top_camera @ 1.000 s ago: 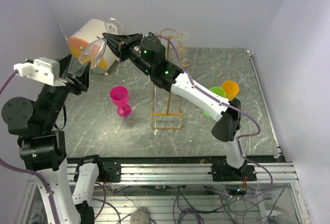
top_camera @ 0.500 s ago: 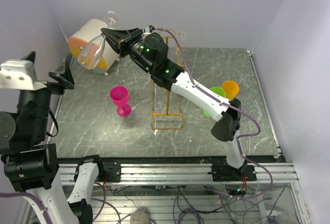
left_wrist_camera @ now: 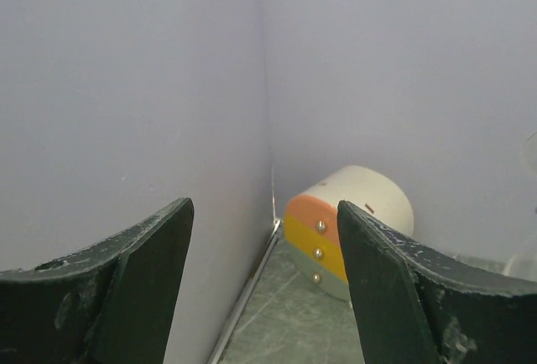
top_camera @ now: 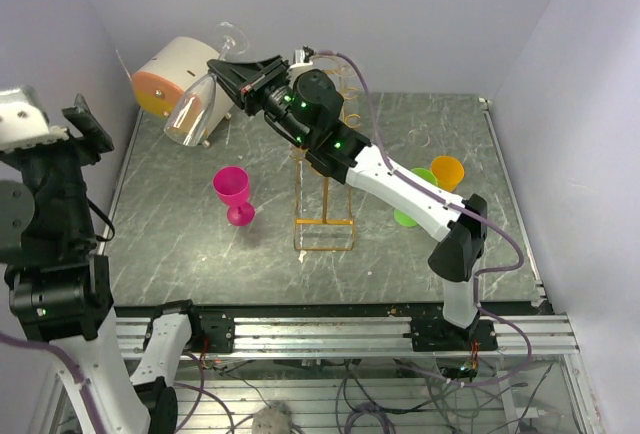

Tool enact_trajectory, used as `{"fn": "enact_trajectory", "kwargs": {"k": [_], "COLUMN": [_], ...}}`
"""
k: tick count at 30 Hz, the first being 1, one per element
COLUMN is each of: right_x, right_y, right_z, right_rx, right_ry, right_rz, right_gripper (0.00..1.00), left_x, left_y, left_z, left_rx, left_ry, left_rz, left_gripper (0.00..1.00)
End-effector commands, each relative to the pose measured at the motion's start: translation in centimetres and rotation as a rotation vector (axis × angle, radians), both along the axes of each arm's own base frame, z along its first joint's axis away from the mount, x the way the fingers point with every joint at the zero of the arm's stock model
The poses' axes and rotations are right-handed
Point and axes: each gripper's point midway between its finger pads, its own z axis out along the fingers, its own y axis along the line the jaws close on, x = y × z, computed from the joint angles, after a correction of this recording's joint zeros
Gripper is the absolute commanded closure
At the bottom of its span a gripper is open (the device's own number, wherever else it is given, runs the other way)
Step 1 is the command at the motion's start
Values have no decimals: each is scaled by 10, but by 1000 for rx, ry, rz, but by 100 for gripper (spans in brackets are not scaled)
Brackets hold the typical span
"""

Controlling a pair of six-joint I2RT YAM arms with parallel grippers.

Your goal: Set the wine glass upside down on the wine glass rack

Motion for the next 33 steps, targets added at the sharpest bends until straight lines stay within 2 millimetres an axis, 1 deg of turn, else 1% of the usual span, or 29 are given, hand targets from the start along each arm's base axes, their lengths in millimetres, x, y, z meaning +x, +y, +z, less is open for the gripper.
{"fn": "enact_trajectory", "kwargs": {"k": [1, 5, 8, 10, 12, 13, 16, 20, 22, 23, 24, 26, 30, 31, 33], "right_x": [-13, -18, -19, -18, -17, -16, -15, -23, -29, -30, -33, -36, -41, -41, -39], "right_y": [-19, -18, -26, -36, -51, -60, -78, -102, -114, -120, -130, -149, -201, -217, -238], "right_z": [43, 47, 44, 40, 41, 45, 45, 57, 64, 64, 69, 70, 68, 69, 64], "right_rx": [54, 13, -41, -51, -54, -62, -114, -185, -240, -279, -311, -389, -485, -515, -603], "right_ry": [-136, -203, -272, -302, -336, -352, -404, -534, -602, -628, -664, -708, -758, -766, -774], "right_rz": [-18, -12, -38, -47, -63, -80, -121, -173, -211, -235, -264, -320, -419, -453, -497], "right_gripper": [100, 100, 100, 100, 100, 100, 100, 100, 100, 100, 100, 100, 100, 100, 100], "left_x": [27, 35, 43, 50, 57, 59, 63, 71, 75, 79, 81, 85, 91, 96, 101], "left_y": [10, 9, 9, 8, 6, 4, -2, -2, -3, -4, -5, -10, -17, -17, -18], "left_z": [-29, -37, -47, -57, -64, -67, -71, -83, -91, -95, -99, -106, -112, -116, -120], "left_rx": [-15, -16, -12, -13, -14, -13, -9, -11, -14, -15, -18, -20, -21, -26, -37], "left_ry": [131, 165, 211, 255, 289, 298, 315, 355, 385, 403, 419, 444, 475, 495, 517], "left_rz": [31, 17, 11, -4, -25, -36, -75, -90, -101, -115, -123, -154, -206, -209, -220], "left_gripper": [21, 20, 20, 20, 20, 20, 20, 20, 20, 20, 20, 20, 21, 21, 21]}}
